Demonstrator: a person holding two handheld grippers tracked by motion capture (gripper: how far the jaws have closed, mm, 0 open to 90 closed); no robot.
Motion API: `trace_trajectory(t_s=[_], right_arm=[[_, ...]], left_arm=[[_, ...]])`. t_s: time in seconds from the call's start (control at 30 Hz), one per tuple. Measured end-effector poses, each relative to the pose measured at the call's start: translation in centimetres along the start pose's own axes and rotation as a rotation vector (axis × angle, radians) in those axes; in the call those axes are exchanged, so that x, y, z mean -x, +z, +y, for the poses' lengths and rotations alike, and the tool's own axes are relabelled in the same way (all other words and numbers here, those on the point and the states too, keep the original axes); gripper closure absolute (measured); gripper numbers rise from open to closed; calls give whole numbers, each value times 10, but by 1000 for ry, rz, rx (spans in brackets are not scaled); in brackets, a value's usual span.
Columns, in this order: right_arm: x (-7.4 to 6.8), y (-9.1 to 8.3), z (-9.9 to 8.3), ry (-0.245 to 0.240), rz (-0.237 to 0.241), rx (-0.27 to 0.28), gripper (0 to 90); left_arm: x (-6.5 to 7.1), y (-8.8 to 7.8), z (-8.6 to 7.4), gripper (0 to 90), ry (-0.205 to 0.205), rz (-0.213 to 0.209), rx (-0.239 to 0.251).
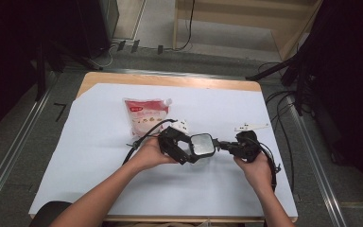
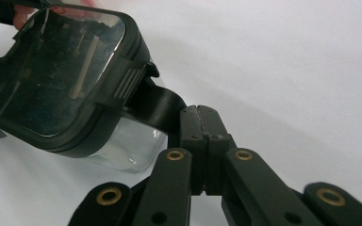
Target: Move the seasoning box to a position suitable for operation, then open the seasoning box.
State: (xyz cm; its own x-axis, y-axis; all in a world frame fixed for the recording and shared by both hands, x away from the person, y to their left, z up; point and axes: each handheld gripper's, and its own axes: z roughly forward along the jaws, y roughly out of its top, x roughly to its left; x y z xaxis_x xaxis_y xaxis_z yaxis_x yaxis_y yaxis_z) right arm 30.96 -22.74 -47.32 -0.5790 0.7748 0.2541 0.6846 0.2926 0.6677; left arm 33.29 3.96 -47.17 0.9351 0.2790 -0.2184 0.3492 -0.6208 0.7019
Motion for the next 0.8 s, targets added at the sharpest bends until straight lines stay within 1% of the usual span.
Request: trace_trajectory(t_s=[0.07, 0.2, 0.27, 0.3, 0.33, 0.37, 0.4, 0.53, 0.67, 0.73, 0.77, 0.8], right_arm=[[0, 1, 0, 3, 0, -1, 900], [-1, 1, -1, 10, -9, -1, 900], [-1, 1, -2, 11, -12, 0, 900], [-1, 1, -2, 10, -11, 0, 900], [-1, 1, -2, 10, -11, 0, 900], [-1, 1, -2, 15, -11, -2, 900], [-1, 1, -2, 18, -11, -3, 900], [-2, 1, -2, 19, -11, 2, 900], [-2, 1, -2, 21, -11, 1, 900], [-2, 1, -2, 18, -11, 0, 900], [-2, 1, -2, 18, -11, 0, 900], [-3, 1, -2, 19, -12, 0, 900]], left_arm=[[0, 2, 0, 148, 6, 11, 9], [0, 3, 1, 148, 7, 12, 8], [3, 3, 2, 152, 23, 26, 12], [4, 3, 2, 154, 24, 37, 19], [4, 3, 2, 156, 24, 37, 19], [5, 2, 3, 156, 37, 48, 10], [6, 2, 3, 160, 41, 54, 17], [6, 2, 4, 162, 46, 59, 11], [7, 1, 4, 164, 42, 65, 19], [7, 0, 4, 170, 46, 66, 18], [7, -1, 5, 170, 54, 69, 17], [8, -1, 5, 172, 60, 73, 7]])
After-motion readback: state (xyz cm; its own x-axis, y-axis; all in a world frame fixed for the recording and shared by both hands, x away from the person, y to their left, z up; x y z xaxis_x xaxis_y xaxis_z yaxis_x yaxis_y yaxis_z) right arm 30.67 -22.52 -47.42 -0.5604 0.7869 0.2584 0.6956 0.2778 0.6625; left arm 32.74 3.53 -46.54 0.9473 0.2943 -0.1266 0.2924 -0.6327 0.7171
